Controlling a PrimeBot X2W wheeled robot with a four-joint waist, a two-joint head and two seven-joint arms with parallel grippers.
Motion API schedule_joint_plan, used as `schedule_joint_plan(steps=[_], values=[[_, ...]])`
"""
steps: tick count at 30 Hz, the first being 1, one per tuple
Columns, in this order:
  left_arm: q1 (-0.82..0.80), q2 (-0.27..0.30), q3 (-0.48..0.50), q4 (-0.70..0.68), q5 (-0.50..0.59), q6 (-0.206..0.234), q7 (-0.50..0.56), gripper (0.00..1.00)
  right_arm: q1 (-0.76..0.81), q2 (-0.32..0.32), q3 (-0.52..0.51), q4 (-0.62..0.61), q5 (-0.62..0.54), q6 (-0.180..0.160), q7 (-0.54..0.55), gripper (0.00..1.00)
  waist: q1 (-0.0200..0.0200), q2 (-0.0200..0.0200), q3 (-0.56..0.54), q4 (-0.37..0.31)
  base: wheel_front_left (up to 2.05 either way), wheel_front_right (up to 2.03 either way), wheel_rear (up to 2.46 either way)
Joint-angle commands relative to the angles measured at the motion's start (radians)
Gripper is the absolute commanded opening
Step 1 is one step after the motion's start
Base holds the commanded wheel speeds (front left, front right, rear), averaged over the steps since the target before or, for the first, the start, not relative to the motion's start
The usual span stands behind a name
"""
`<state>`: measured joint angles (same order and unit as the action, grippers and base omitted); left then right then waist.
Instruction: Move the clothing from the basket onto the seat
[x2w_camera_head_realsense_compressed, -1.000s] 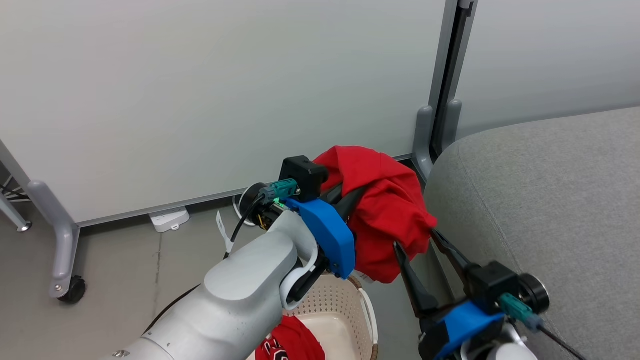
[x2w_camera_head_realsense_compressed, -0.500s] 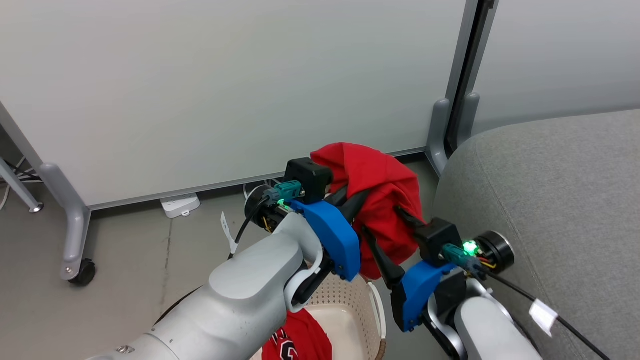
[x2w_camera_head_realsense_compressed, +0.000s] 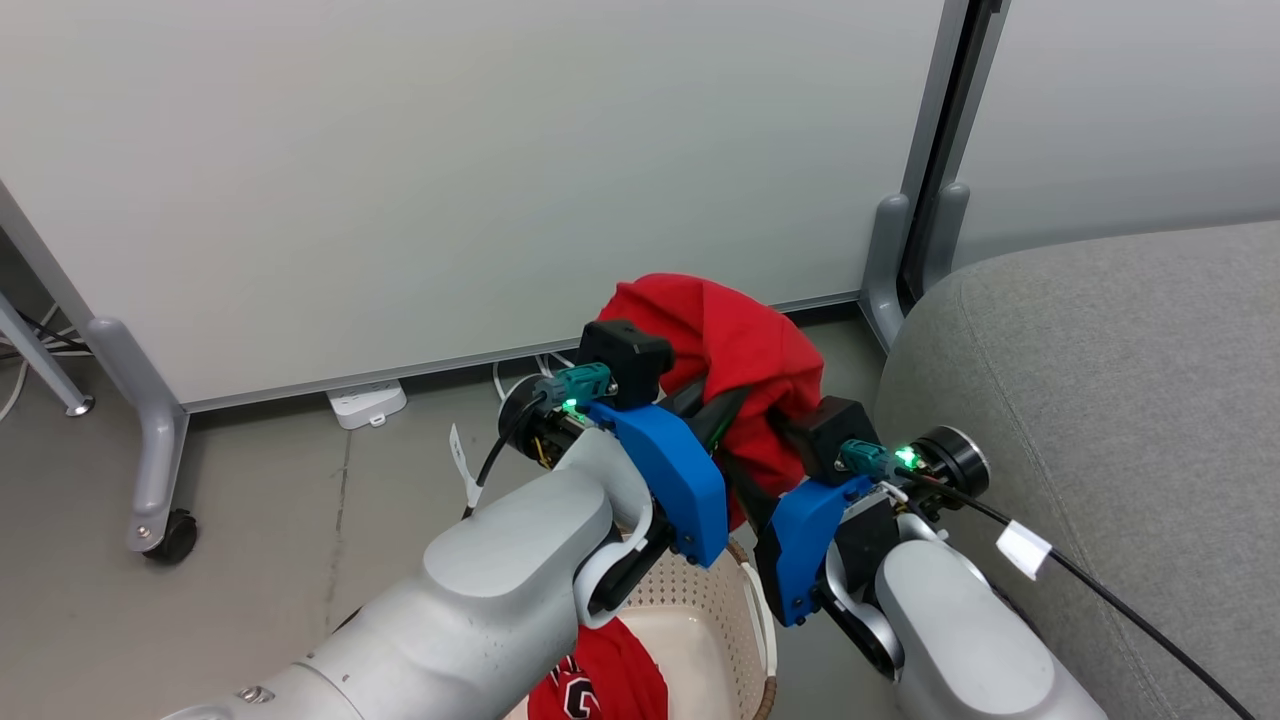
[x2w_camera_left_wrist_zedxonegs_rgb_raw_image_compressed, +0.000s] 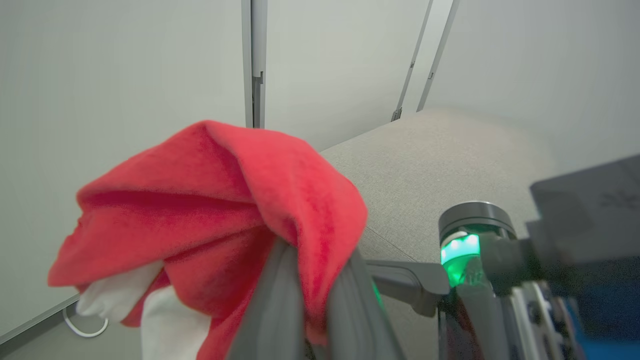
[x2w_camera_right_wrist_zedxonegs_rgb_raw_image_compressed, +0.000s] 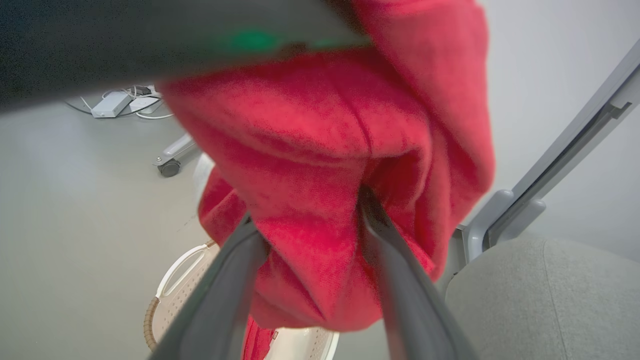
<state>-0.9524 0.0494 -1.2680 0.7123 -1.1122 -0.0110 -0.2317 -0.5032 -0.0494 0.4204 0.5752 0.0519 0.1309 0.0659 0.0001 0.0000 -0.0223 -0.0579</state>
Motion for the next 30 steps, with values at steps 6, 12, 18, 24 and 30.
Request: schedule_joint_plan(steps=[6,12,18,24,30], values=[[-0.023,0.002,-0.007,0.001,-0.009,0.0,-0.013,0.0,-0.032,-0.002,0.038,0.056,0.071,0.0,-0.038,0.0,-0.0001,0.0,-0.007,-0.001,0.0,0.0,0.0],[-0.012,0.002,-0.011,0.009,-0.012,0.001,-0.018,0.0,-0.029,-0.002,0.034,0.085,0.092,0.0,-0.065,0.0,-0.0001,0.0,-0.013,-0.007,0.0,0.0,0.0],[-0.005,0.002,-0.012,0.012,-0.009,0.004,-0.022,0.0,-0.009,-0.002,0.034,0.096,0.099,0.0,-0.083,0.0,-0.0001,0.0,-0.018,-0.017,0.0,0.0,0.0],[-0.007,0.002,-0.013,0.016,-0.009,0.002,-0.026,0.0,-0.011,-0.002,0.031,0.097,0.099,0.0,-0.088,0.0,-0.0001,0.0,-0.02,-0.03,0.0,0.0,0.0],[-0.014,0.002,-0.004,0.007,-0.02,0.004,-0.031,1.0,-0.022,-0.002,0.013,0.097,0.087,0.0,-0.091,0.0,-0.0001,0.0,-0.016,-0.035,0.0,0.0,0.0]])
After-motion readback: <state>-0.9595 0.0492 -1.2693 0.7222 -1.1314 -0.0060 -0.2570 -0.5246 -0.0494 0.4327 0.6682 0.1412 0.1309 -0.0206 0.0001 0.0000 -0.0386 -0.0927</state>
